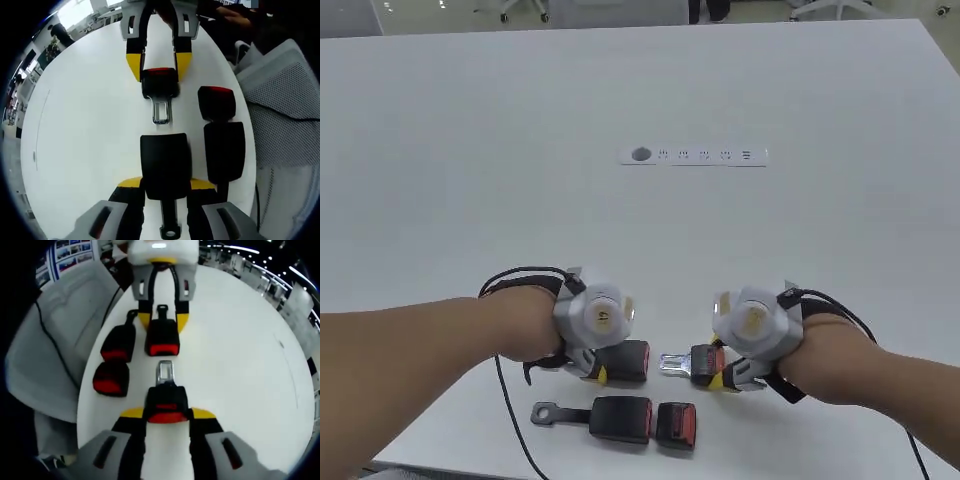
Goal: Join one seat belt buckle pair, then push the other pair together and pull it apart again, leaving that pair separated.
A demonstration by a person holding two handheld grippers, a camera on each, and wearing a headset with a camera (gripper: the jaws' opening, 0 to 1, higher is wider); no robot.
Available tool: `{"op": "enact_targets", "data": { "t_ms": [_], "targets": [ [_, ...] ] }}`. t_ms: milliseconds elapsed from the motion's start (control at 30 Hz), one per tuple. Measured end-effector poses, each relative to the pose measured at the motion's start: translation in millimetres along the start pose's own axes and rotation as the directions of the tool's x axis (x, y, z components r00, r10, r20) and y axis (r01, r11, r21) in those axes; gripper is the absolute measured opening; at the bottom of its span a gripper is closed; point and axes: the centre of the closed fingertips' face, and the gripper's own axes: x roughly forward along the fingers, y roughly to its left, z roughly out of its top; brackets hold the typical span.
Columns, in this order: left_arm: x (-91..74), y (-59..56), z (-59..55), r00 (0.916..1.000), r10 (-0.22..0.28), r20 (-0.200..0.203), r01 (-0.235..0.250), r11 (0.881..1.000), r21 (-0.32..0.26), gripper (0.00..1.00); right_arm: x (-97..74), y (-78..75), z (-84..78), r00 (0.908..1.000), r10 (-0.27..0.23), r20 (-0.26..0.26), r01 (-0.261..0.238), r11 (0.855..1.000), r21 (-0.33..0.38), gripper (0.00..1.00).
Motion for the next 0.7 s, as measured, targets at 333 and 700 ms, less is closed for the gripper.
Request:
{"op": "enact_targets", "data": {
  "t_ms": [333,700],
  "targets": [
    [0.6,-1.3,1.5,0.9998,0.007,-0.021,-0.007,1.0,0.002,0.32,4.7,3.8,9.6,0.9999,0.01,-0.014,-0.01,1.0,-0.017,0.32],
    [-0.8,-2.6,2.5,0.9996,0.007,-0.027,-0.007,1.0,0.004,0.32,7.5,4.8,17.9,0.9999,0.001,-0.012,-0.002,1.0,-0.019,0.32]
  ]
}}
